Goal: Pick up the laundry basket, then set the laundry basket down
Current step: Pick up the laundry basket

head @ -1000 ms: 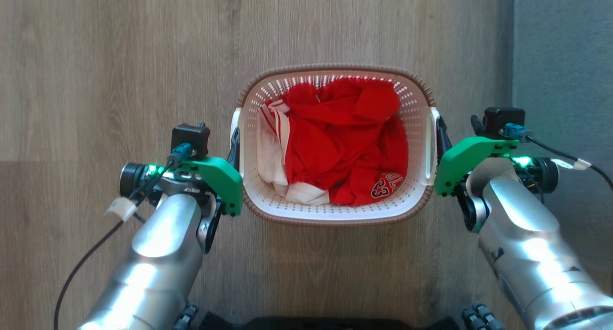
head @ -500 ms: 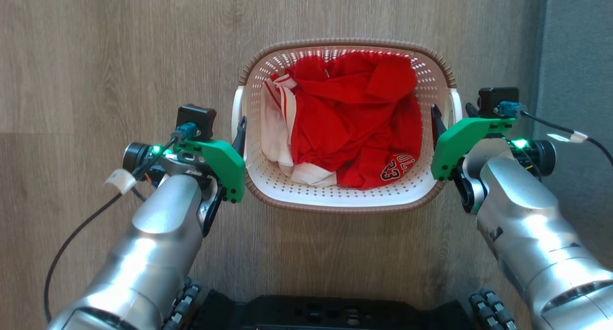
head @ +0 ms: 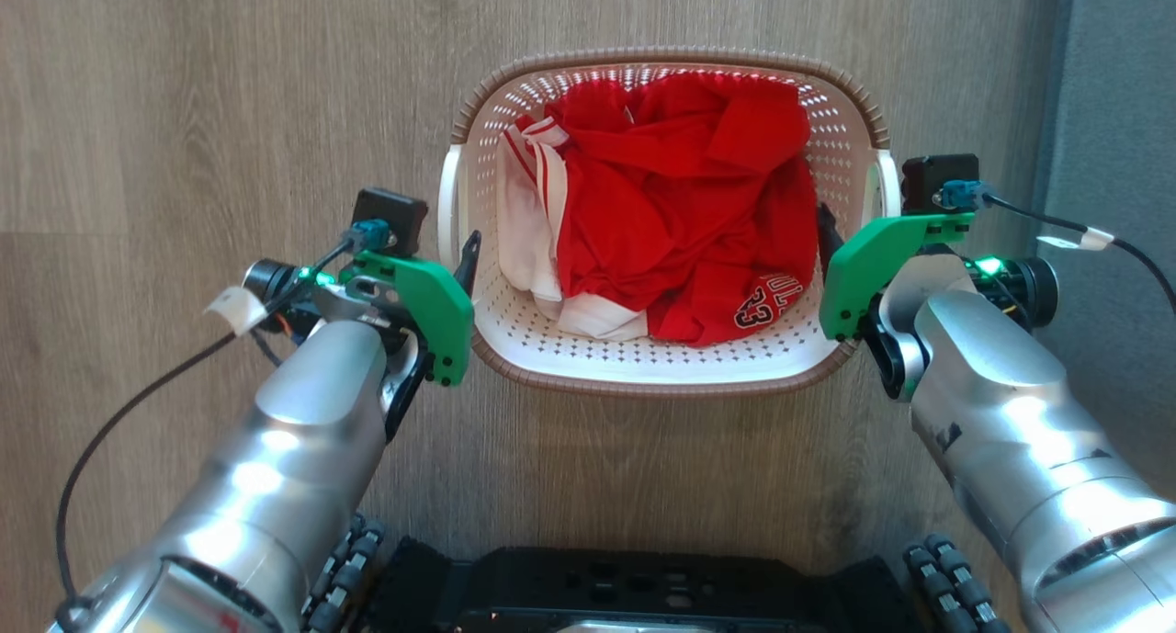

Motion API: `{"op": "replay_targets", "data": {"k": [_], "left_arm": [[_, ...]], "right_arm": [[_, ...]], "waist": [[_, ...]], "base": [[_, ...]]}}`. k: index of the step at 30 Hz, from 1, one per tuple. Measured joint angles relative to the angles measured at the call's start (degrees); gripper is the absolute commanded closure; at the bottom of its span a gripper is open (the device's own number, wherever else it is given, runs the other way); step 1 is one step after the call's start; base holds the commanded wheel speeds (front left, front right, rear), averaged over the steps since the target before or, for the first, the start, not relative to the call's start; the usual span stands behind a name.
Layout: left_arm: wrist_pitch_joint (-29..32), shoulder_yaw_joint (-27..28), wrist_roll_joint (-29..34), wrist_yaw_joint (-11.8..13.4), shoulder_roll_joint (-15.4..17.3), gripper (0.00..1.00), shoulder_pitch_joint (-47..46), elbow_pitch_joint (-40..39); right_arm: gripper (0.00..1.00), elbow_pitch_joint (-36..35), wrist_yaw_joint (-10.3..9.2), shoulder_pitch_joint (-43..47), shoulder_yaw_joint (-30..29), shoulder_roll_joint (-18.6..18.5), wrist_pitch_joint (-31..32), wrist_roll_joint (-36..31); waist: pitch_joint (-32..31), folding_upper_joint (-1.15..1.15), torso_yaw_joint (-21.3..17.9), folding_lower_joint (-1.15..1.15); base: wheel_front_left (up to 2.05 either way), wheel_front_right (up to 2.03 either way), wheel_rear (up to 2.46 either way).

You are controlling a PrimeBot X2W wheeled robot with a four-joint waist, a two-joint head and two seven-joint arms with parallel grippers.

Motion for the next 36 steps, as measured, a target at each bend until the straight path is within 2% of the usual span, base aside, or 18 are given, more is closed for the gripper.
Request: {"op": "replay_targets", "data": {"k": [14,34,35,36], "left_arm": [[1.4,-6.5,-5.1,0.2,0.0,0.00,-4.3,1.2],[4.3,-13.9,-13.6,0.9,0.0,0.00,-6.9,0.2],[4.6,-14.2,-14.1,0.9,0.0,0.08,-6.9,0.1],[4.9,-14.5,-14.6,0.9,0.0,0.55,-7.0,0.0]], "right_arm": [[0.00,2.9,0.00,-3.6,2.4,0.0,2.9,1.2],[0.00,5.0,0.00,-5.8,3.7,-0.1,2.8,1.6],[0.07,5.0,0.00,-5.8,3.7,-0.1,2.8,1.6],[0.51,5.1,0.00,-5.8,3.8,-0.1,2.8,1.6]], "waist": [[3.0,0.00,0.2,0.00],[6.0,0.00,1.0,0.00],[6.1,0.00,1.1,0.00],[6.1,0.00,1.1,0.00]], "base": [[0.00,0.00,0.00],[0.00,0.00,0.00],[0.00,0.00,0.00],[0.00,0.00,0.00]]}}
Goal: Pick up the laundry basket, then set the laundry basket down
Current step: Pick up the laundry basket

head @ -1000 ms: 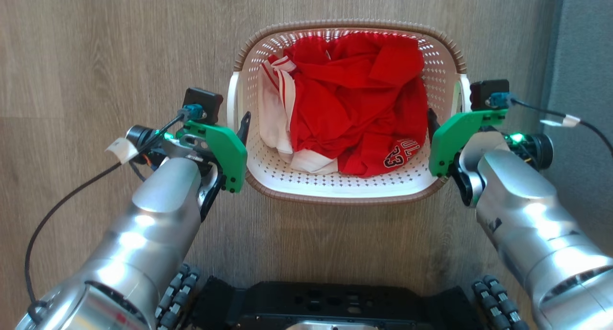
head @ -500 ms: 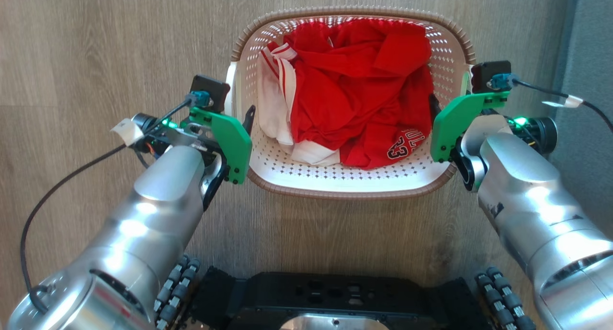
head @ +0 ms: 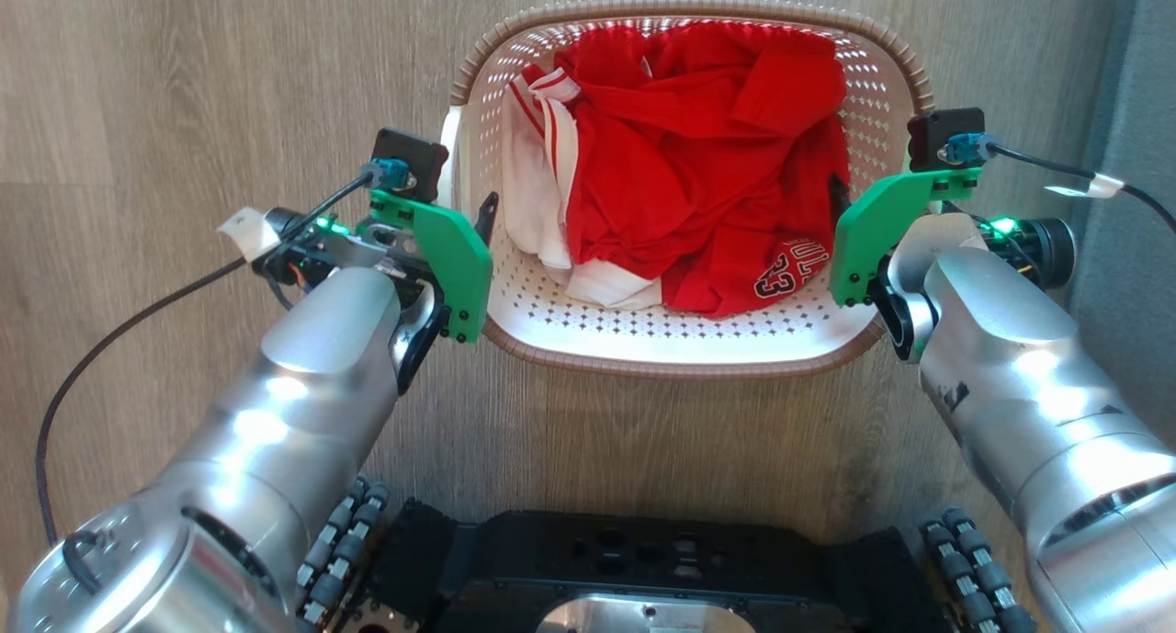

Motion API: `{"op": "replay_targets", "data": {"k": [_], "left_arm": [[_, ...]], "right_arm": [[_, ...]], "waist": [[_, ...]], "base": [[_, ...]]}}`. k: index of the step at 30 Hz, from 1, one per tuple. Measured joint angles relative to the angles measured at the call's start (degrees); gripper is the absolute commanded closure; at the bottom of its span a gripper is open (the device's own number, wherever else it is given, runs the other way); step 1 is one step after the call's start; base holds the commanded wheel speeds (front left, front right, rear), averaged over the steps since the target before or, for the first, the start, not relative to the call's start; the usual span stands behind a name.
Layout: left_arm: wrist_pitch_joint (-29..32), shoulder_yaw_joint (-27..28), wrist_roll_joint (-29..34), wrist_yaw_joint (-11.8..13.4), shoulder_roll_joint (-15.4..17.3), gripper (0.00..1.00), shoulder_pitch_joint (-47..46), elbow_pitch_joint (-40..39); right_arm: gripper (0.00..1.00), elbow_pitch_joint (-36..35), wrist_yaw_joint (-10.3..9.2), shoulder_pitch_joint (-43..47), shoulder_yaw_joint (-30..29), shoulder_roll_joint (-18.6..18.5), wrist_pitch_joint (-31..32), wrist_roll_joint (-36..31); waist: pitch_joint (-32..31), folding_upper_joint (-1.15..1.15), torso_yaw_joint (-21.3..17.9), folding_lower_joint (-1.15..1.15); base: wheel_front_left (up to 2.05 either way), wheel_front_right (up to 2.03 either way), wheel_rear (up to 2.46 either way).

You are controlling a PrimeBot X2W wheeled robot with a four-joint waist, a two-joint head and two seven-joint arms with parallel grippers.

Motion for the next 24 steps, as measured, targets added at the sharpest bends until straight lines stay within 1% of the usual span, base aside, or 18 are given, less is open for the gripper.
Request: {"op": "replay_targets", "data": {"k": [1,2,4,9,10,16,20,24], "left_arm": [[0.2,-0.4,-0.5,0.1,0.0,1.00,0.0,-0.1],[0.2,-0.7,-0.8,0.4,0.0,1.00,0.0,-0.2],[-0.1,-1.0,-1.7,0.8,-0.1,1.00,-0.2,-0.4],[0.4,-2.4,-3.4,0.7,0.0,1.00,-0.3,-0.4],[0.5,-2.9,-4.0,0.3,0.0,1.00,-0.4,-0.3],[2.0,-4.9,-5.5,-0.3,0.1,1.00,-0.4,-0.2],[5.8,-6.9,-7.1,-1.4,0.2,1.00,-0.4,-0.5],[7.2,-8.6,-7.9,-1.9,0.2,1.00,0.0,-0.5]], "right_arm": [[0.82,0.0,0.00,0.0,0.0,0.0,0.0,0.0],[1.00,0.0,0.00,0.0,0.1,0.0,0.0,0.0],[1.00,0.3,0.00,-0.1,0.1,0.0,0.0,0.0],[1.00,0.3,0.00,-0.4,-0.3,-0.1,0.0,0.5],[1.00,0.4,0.00,-0.4,-0.3,-0.1,0.0,0.5],[1.00,0.7,0.00,-0.4,0.1,-0.1,0.9,1.0],[1.00,0.8,0.00,-0.3,1.2,-0.2,3.8,1.0],[1.00,0.9,0.00,0.2,1.8,-0.2,7.3,1.0]], "waist": [[0.0,0.00,0.1,0.00],[0.0,0.00,0.1,0.00],[0.1,0.01,0.2,0.00],[0.0,0.01,0.3,0.00],[0.0,0.01,0.4,0.00],[-0.6,0.01,0.4,0.00],[-1.7,0.01,0.4,0.00],[-3.3,0.01,0.4,0.00]], "base": [[0.00,0.00,0.00],[0.00,0.00,0.00],[0.00,0.00,0.00],[0.00,0.00,0.00],[0.00,0.00,0.00],[0.00,0.00,0.00],[0.00,0.00,0.00],[0.00,0.00,0.00]]}}
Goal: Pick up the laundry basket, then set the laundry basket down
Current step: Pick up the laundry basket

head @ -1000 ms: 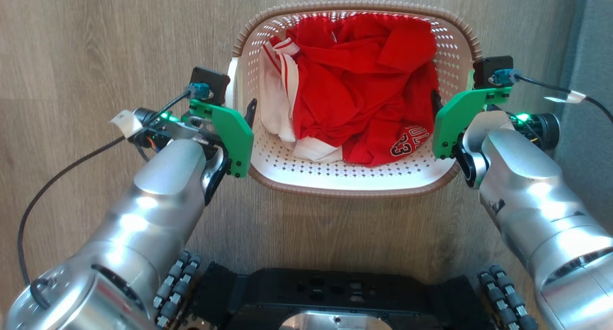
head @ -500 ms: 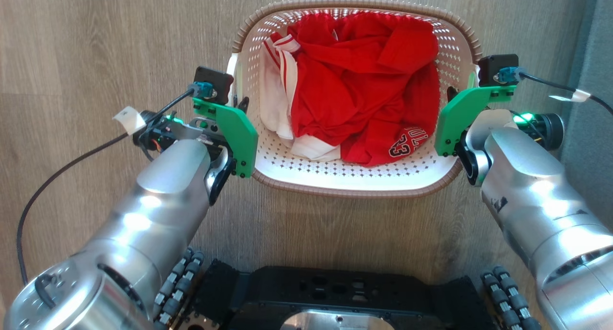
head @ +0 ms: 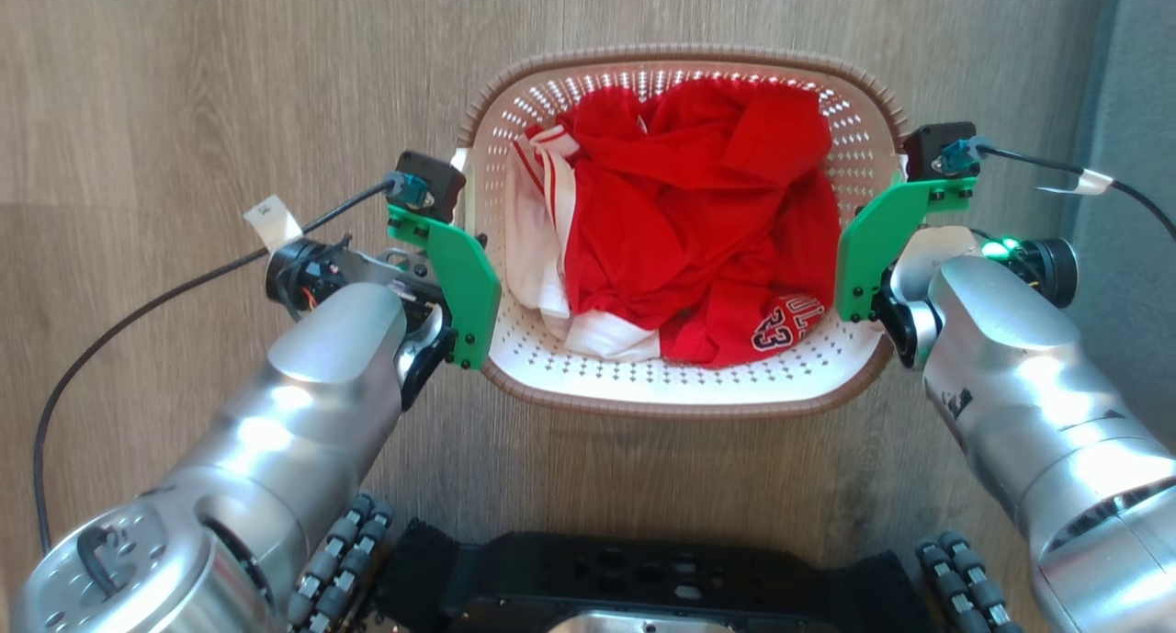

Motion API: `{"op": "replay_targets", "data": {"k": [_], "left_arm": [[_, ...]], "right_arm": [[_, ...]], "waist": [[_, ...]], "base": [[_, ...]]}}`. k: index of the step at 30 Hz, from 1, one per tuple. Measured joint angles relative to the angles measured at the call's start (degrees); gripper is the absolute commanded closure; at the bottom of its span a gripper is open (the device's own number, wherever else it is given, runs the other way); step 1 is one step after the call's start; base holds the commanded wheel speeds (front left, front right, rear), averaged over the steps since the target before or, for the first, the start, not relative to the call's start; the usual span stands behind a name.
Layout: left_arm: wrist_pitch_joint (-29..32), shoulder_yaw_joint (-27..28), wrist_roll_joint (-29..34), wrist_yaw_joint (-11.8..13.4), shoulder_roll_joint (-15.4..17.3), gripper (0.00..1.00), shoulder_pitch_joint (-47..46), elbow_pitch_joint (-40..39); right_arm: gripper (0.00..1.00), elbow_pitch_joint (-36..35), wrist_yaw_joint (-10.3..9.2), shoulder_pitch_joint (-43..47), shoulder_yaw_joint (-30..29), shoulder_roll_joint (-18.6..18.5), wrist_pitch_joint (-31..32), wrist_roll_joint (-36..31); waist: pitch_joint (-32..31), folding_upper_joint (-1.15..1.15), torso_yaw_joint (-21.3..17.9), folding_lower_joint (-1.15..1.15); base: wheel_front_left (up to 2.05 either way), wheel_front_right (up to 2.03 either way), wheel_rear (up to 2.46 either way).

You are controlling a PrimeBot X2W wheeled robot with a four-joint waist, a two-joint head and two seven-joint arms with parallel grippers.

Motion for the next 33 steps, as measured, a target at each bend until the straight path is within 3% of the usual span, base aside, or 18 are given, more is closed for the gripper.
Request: {"op": "replay_targets", "data": {"k": [17,26,33], "left_arm": [[9.5,-3.8,-3.0,-0.4,0.4,1.00,5.0,-1.0],[14.7,-4.8,-3.9,-0.4,2.5,1.00,8.9,-4.5],[17.9,-5.0,-4.1,-0.4,4.9,1.00,12.8,-8.0]], "right_arm": [[1.00,-2.5,0.00,6.2,5.5,0.0,13.7,3.2],[1.00,-6.5,-0.02,11.1,9.4,-0.6,20.1,6.6],[1.00,-9.0,-0.02,15.1,11.7,-0.7,21.5,8.4]], "waist": [[-11.9,0.00,-0.5,0.00],[-21.2,0.00,-0.6,0.00],[-28.8,0.00,-0.2,-0.01]], "base": [[0.00,0.00,0.00],[0.00,0.00,0.00],[0.00,0.00,0.00]]}}
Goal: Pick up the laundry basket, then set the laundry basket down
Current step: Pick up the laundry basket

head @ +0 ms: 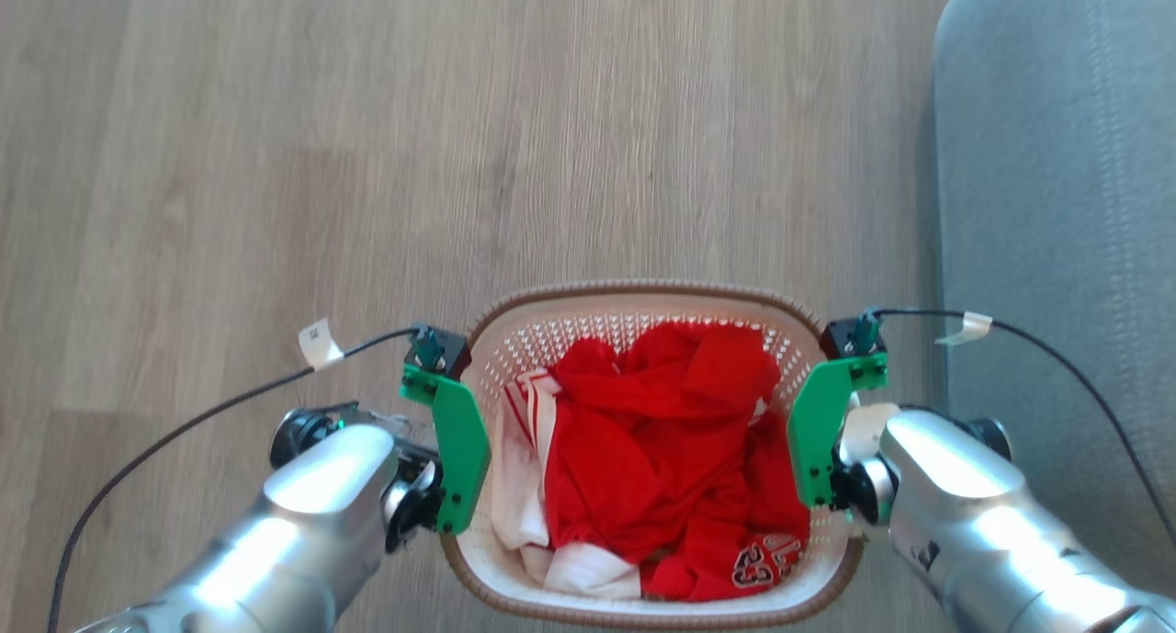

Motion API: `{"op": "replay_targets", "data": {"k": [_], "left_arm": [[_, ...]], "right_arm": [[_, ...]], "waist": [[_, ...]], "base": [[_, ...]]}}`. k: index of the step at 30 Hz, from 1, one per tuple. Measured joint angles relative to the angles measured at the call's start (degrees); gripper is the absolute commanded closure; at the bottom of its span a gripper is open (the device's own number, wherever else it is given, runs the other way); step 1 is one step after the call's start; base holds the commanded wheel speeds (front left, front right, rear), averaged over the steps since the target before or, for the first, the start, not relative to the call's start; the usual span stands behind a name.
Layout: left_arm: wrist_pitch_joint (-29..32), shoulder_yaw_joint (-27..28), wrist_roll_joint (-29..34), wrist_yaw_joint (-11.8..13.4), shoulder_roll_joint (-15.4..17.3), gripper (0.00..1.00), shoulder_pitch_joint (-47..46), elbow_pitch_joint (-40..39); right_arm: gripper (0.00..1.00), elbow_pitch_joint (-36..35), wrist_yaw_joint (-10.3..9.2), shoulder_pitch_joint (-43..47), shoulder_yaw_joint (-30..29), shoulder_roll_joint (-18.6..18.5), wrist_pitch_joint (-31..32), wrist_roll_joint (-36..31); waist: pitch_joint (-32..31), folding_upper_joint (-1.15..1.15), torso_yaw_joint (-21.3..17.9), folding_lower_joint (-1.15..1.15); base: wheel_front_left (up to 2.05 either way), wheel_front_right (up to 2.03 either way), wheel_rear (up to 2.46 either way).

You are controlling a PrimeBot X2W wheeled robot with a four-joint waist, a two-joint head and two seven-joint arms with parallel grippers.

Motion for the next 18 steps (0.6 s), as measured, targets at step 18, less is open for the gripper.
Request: {"op": "replay_targets", "data": {"k": [18], "left_arm": [[5.0,-0.2,1.6,0.1,5.9,1.00,6.4,-10.1]], "right_arm": [[1.00,-2.8,-0.02,7.4,1.5,-0.1,0.4,2.1]], "waist": [[-14.0,0.00,1.2,0.00]], "base": [[0.00,0.00,0.00]]}}
